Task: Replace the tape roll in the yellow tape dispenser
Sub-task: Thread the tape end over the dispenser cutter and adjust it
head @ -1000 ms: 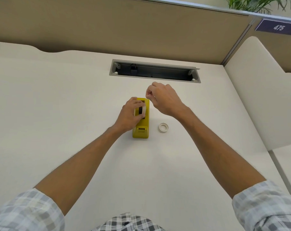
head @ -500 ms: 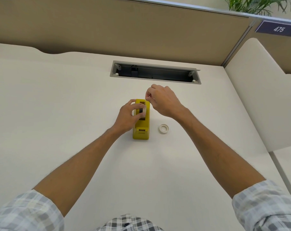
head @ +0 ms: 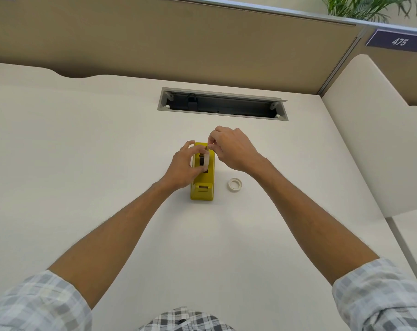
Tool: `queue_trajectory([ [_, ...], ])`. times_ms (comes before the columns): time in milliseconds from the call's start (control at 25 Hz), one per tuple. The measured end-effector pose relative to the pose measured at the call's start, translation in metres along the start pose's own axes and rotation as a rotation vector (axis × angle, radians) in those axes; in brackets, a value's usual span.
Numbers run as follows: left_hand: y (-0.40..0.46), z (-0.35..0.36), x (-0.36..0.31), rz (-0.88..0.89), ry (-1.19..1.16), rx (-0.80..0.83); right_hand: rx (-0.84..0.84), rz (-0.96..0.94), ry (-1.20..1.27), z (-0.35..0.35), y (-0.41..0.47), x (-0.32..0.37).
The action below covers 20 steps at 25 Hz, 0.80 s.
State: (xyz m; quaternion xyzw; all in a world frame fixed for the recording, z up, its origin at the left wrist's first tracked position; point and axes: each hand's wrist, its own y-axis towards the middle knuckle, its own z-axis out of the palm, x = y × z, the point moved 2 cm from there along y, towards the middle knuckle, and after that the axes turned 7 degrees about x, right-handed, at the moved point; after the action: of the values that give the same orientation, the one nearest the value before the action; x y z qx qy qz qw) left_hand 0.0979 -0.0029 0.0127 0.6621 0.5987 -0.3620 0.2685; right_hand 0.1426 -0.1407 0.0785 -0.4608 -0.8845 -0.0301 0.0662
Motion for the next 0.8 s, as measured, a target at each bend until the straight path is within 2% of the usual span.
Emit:
queue_trajectory([
  [280,-0.001,0.001,-0.002,0.038,-0.093,-0.005,-0.005,-0.002,0.004,0.008,0.002,0.000],
  [800,0.006,-0.001,0.002,0.043,-0.049,0.000,0.008,-0.017,-0.028,0.012,0.001,0.001],
])
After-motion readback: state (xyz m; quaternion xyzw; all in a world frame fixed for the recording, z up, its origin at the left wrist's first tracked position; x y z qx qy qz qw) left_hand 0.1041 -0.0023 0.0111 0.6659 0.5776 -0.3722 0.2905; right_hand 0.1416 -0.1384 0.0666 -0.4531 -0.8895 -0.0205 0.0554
